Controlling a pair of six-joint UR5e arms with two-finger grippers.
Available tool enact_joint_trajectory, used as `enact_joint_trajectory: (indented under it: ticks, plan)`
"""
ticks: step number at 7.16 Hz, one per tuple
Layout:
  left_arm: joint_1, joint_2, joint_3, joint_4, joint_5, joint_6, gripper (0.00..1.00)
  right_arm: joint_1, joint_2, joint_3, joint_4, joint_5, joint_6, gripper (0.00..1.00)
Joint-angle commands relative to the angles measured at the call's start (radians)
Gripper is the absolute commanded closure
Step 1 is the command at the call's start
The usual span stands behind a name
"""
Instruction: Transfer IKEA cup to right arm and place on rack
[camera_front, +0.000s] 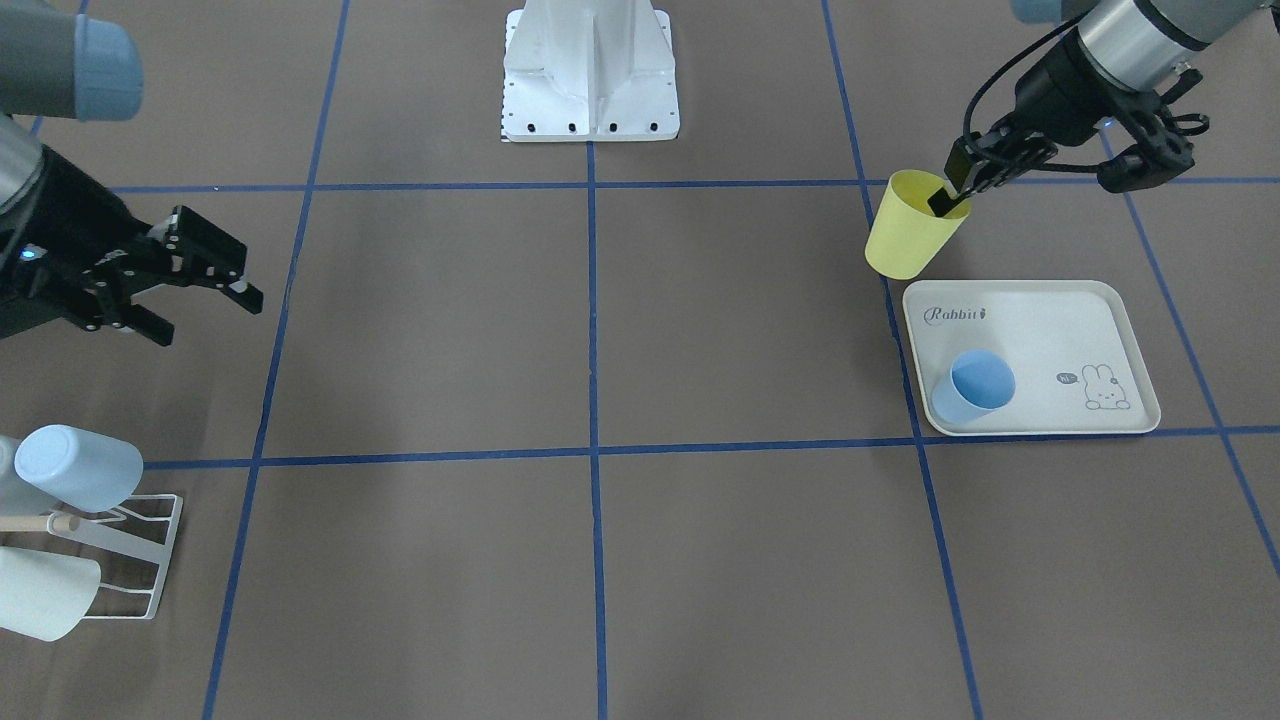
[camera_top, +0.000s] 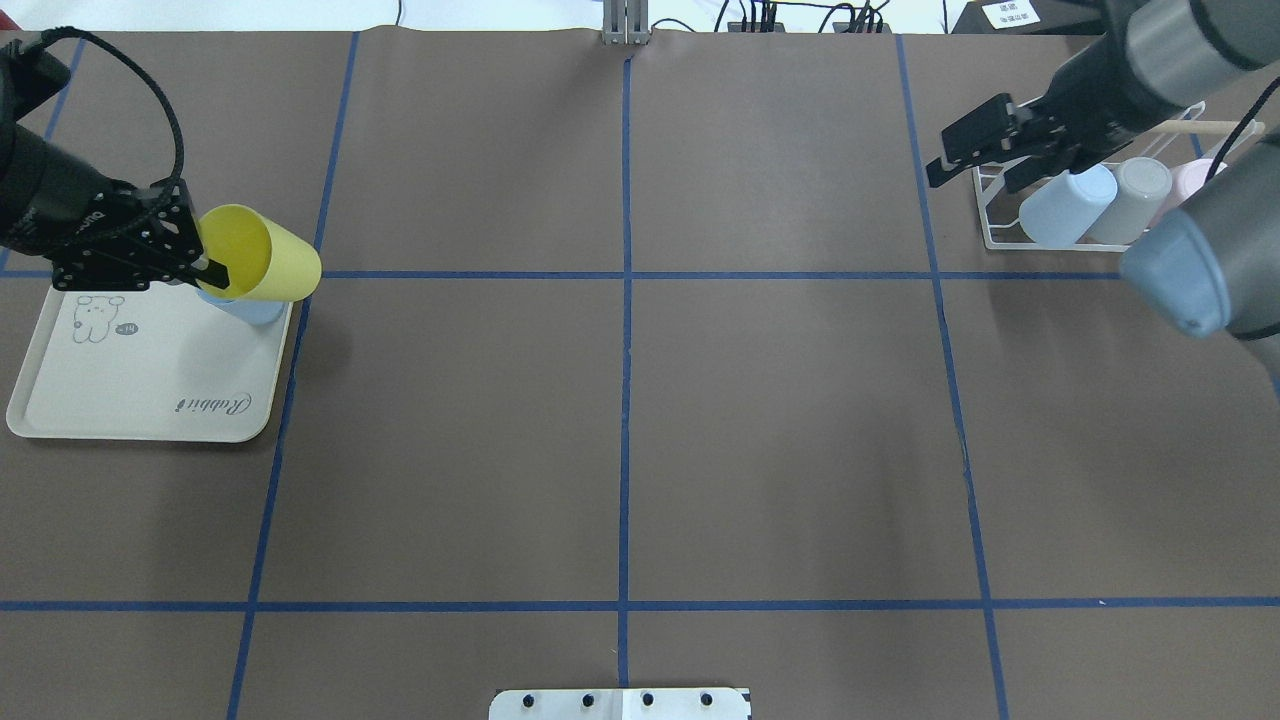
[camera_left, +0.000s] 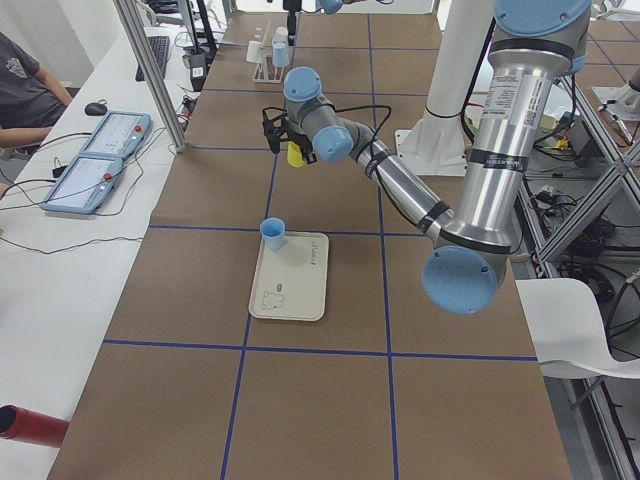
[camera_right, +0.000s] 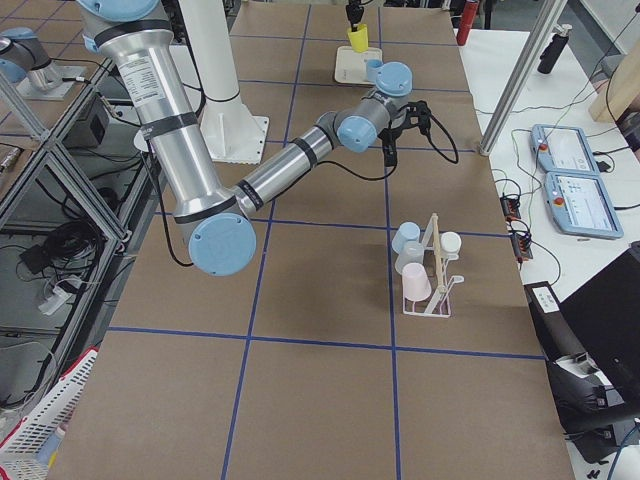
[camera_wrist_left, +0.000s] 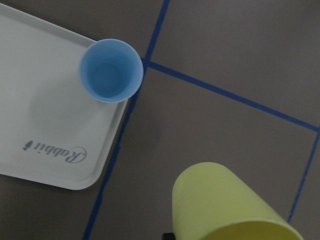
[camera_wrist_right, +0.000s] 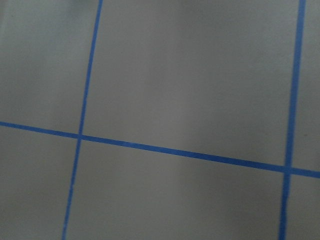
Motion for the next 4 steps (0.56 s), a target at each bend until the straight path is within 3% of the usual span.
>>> enact_joint_trajectory:
  ticks: [1,2,4]
  plan:
    - [0.032,-0.077,0.005,-0.041,-0.026,-0.202,1.00,-0.134,0.001,-0.004,0.372,-0.078,0.464,0.02]
    - [0.063,-0.104,0.018,-0.064,-0.081,-0.320,1.00,-0.183,-0.003,-0.009,0.551,-0.137,0.641,0.02]
    - [0.081,-0.205,0.030,-0.072,-0.086,-0.506,1.00,-0.301,-0.005,-0.009,0.849,-0.301,0.889,0.03]
